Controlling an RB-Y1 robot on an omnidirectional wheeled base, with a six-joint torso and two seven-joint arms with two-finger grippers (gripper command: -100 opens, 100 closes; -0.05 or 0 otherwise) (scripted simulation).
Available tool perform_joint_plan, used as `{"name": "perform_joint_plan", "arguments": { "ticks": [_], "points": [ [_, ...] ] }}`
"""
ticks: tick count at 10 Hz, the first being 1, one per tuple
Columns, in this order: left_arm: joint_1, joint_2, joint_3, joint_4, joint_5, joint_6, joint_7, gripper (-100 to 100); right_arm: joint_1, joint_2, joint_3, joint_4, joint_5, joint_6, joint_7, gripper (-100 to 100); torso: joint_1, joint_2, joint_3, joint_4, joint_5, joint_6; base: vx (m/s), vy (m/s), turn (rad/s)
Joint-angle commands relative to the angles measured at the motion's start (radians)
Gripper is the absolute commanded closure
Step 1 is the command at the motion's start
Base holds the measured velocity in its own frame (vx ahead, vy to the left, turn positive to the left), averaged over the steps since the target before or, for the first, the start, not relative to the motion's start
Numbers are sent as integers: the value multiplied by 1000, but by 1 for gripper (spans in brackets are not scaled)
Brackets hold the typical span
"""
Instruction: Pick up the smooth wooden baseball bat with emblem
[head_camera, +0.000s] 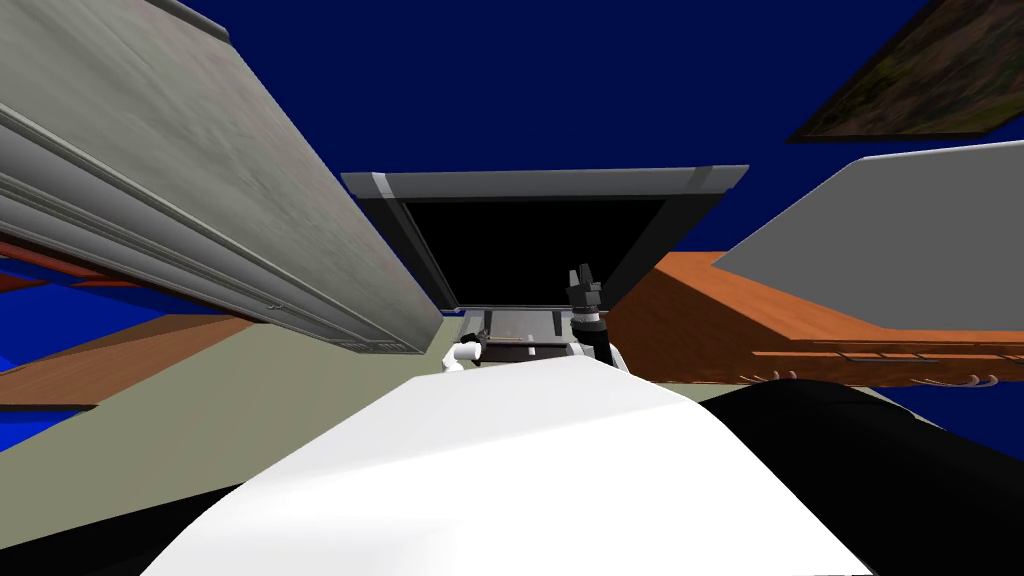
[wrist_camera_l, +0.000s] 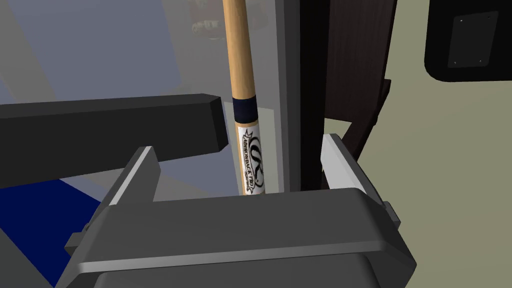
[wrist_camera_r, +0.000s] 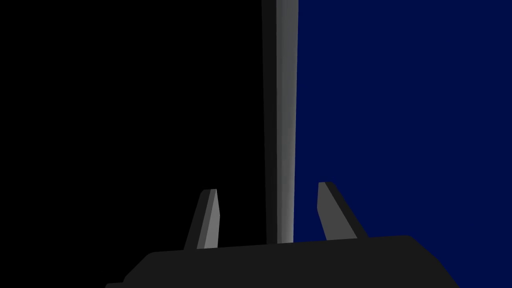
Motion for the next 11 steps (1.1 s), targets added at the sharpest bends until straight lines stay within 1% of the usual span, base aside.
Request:
{"name": "perform_joint_plan", "arguments": {
  "ticks": [1,2,3,4,7,8,9,11],
  "points": [
    [-6,-28,-3,19,3,5,0,-100,0,0,0,0,0,0,0,0,0,0,0,0,0,0,2,28,6],
    [-7,-20,-1,19,-2,-1,2,-100,0,0,0,0,0,0,0,0,0,0,0,0,0,0,1,15,0],
    [-8,-23,-1,21,-2,-1,2,0,0,0,0,0,0,0,0,0,0,1,0,0,0,0,0,0,0],
    [-8,-28,2,52,-7,-30,3,-100,0,0,0,0,0,0,0,0,-1,1,0,0,0,0,12,12,-42],
    [-10,-40,8,112,-15,-89,4,-100,0,0,0,0,0,0,0,0,0,0,0,0,0,0,17,23,-66],
    [-9,-37,7,97,-13,-73,4,-100,0,0,0,0,0,0,0,0,0,0,0,0,0,0,4,7,-16],
    [-9,-37,7,99,-14,-77,4,100,0,0,0,0,0,0,0,0,-1,0,0,0,0,0,0,0,0],
    [-9,-37,7,99,-14,-76,4,100,0,0,0,0,0,0,0,0,-1,1,1,0,0,0,0,0,0]
  ]
}}
